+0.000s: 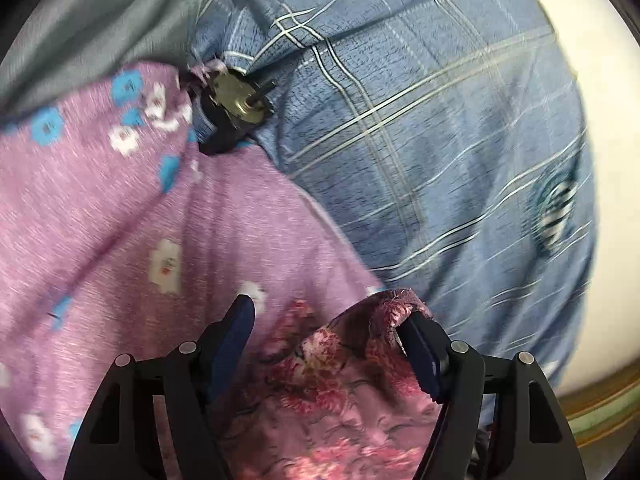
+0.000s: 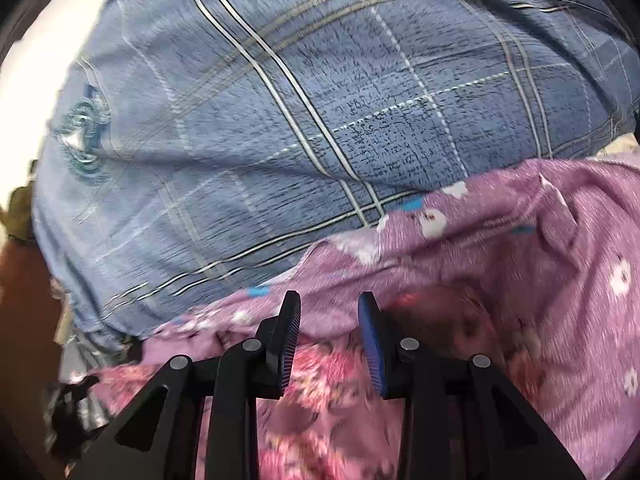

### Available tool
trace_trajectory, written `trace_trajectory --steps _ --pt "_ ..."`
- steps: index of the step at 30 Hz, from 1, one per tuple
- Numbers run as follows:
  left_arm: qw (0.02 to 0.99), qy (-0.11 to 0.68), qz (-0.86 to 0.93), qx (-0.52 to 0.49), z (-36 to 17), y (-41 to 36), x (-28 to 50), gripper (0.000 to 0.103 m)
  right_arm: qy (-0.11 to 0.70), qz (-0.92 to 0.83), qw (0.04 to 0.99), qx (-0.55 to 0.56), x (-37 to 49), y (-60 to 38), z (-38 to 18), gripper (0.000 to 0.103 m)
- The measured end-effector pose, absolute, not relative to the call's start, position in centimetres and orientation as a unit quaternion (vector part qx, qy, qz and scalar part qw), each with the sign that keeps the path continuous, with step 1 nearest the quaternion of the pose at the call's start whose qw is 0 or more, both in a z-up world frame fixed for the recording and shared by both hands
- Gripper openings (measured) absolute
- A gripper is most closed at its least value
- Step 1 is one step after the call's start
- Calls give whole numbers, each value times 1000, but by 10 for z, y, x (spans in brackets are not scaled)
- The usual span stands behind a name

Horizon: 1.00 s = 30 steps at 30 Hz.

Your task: Fold small clothes

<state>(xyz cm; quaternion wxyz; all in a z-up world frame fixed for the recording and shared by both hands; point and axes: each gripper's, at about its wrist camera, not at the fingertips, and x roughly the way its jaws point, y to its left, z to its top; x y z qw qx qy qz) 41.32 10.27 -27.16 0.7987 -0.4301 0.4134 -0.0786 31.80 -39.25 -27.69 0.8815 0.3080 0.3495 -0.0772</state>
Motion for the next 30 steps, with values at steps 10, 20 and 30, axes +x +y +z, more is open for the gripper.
trace_trajectory --steps 10,20,30 --pt "816 428 -92 -377 -251 86 408 76 353 -127 892 252 236 -406 -265 51" --pt "822 422 -53 -379 -257 103 412 80 412 -123 878 212 300 -431 -268 55" --pt "833 460 -23 -306 -273 76 434 79 389 -173 893 144 319 -415 -272 10"
